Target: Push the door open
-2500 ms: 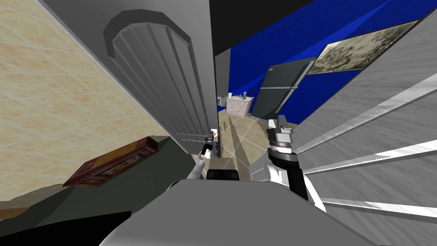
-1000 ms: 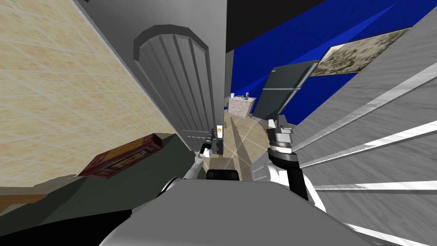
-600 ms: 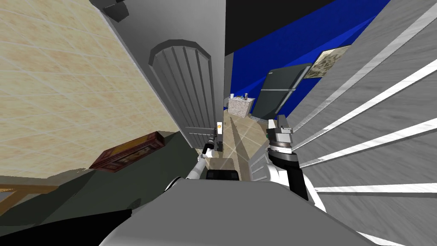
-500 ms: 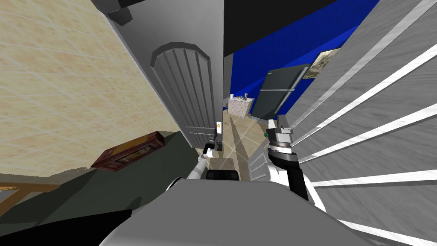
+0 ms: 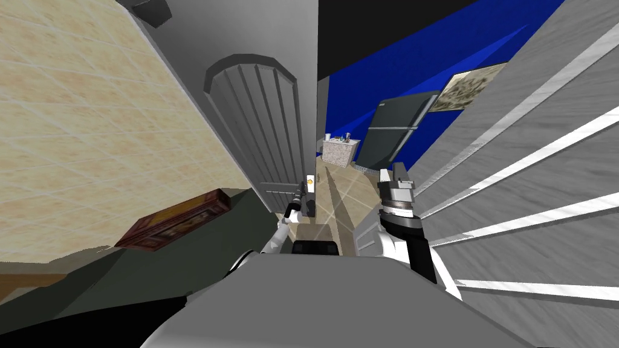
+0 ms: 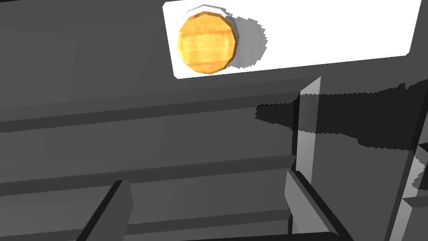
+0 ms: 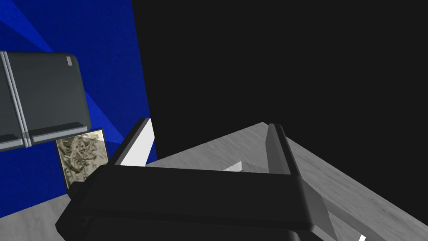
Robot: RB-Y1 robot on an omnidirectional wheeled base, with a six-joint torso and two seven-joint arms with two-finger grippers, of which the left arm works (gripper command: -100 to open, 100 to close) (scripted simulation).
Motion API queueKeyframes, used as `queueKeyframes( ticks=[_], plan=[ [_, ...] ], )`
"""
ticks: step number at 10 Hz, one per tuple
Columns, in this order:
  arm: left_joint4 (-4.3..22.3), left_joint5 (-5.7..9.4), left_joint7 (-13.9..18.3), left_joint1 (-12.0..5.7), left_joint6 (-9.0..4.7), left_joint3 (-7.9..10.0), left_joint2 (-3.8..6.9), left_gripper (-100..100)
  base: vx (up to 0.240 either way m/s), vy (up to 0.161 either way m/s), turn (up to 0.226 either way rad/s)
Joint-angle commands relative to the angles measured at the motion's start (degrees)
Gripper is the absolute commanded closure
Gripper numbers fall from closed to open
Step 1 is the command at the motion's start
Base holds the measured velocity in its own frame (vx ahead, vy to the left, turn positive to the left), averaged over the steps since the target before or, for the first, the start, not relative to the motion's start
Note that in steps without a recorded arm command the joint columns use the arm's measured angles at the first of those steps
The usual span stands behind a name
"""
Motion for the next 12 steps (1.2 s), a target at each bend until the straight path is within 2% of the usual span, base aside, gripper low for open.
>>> queueKeyframes(
  ticks=[1, 3, 6, 7, 8, 12],
  plan=[
    [0.1, -0.10, -0.3, -0.15, -0.11, 0.31, 0.05, -100, 0.230, 0.007, -0.022],
    [0.4, -0.20, -0.4, -0.22, -0.49, 0.52, -0.72, -100, 0.190, -0.047, -0.022],
    [0.7, -0.32, -0.6, -0.31, -0.95, 0.77, -3.38, -100, 0.174, -0.106, -0.015],
    [0.2, -0.29, -0.6, -0.10, -0.53, 0.81, -2.87, -100, 0.050, -0.051, 0.003],
    [0.2, -0.29, -0.6, -0.10, -0.53, 0.81, -2.87, 100, 0.000, 0.000, 0.000],
    [0.2, -0.29, -0.6, -0.10, -0.53, 0.81, -2.87, 100, -0.014, 0.011, -0.008]
  ],
)
